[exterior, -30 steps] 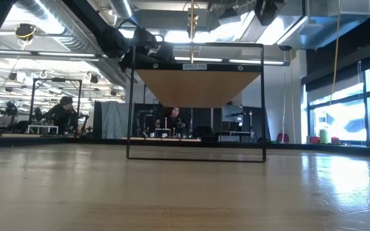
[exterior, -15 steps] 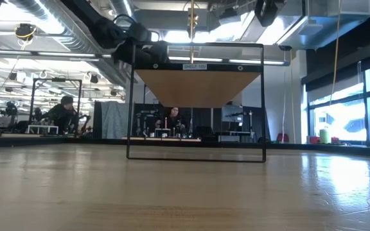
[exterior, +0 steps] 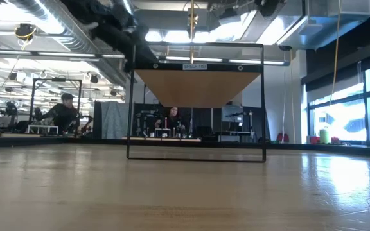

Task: Pick & Place candle stick holders
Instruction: Adjust the violet scented candle

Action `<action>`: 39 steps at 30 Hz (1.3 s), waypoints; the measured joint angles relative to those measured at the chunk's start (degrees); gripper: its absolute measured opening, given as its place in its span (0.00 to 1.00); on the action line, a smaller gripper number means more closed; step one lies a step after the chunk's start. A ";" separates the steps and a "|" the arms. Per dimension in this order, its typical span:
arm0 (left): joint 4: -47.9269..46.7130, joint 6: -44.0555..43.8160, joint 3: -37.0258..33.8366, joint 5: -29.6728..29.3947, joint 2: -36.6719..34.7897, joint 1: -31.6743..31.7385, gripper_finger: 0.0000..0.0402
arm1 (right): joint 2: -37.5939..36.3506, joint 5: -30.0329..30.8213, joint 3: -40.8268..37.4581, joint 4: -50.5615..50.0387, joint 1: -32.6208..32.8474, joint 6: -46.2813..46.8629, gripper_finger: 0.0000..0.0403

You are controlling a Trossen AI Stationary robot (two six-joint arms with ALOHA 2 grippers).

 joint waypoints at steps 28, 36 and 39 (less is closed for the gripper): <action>-19.46 -12.84 -1.80 -23.93 -23.47 -43.30 0.00 | 11.80 43.02 7.31 5.41 31.15 3.67 0.00; -12.94 -14.19 -9.80 -37.18 -23.52 -48.93 0.00 | 21.49 44.35 16.15 2.23 32.01 2.80 0.00; -4.72 -14.20 -13.39 -38.65 -23.54 -47.58 0.00 | 24.02 45.64 17.88 0.85 32.43 3.55 0.00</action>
